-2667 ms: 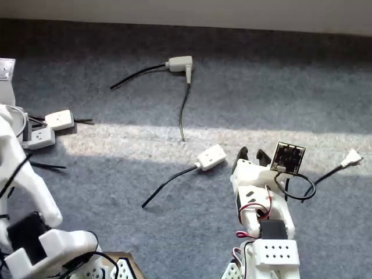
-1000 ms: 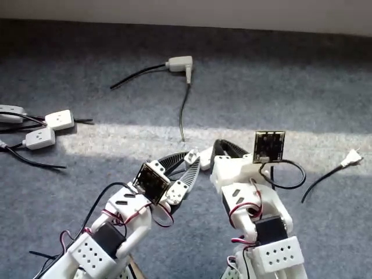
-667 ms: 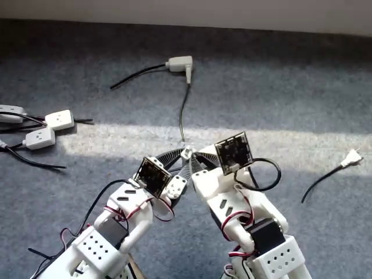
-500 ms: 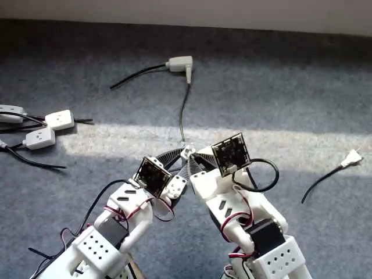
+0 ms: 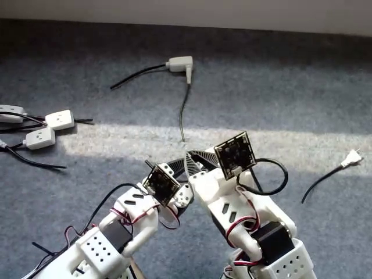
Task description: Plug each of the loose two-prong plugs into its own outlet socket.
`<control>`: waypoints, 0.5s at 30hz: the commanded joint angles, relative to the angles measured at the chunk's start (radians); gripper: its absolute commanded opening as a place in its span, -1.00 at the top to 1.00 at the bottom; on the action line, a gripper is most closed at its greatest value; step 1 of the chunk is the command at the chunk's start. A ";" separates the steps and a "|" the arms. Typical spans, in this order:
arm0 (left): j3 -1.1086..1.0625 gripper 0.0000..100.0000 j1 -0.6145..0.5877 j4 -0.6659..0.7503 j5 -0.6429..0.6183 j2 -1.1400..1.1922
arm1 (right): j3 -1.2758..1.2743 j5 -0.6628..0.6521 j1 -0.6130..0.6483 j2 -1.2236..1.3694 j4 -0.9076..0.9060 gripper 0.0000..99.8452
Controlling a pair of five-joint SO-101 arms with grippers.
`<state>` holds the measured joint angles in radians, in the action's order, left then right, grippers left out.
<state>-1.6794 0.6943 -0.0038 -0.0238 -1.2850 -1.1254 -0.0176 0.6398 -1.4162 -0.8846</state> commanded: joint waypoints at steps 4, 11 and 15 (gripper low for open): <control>-0.019 0.99 -0.061 0.021 -0.012 -0.004 | -0.200 -0.089 -0.062 -0.001 0.150 0.98; -0.013 0.99 -0.099 0.021 -0.015 -0.004 | -0.499 -0.190 -0.234 -0.001 0.438 0.98; -0.013 0.99 -0.091 0.021 -0.015 -0.004 | -0.538 -0.193 -0.248 0.002 0.504 0.98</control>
<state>-1.6794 0.6176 -0.0069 -0.0299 -1.2789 -1.6026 -0.1895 0.4419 -1.4300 -0.4028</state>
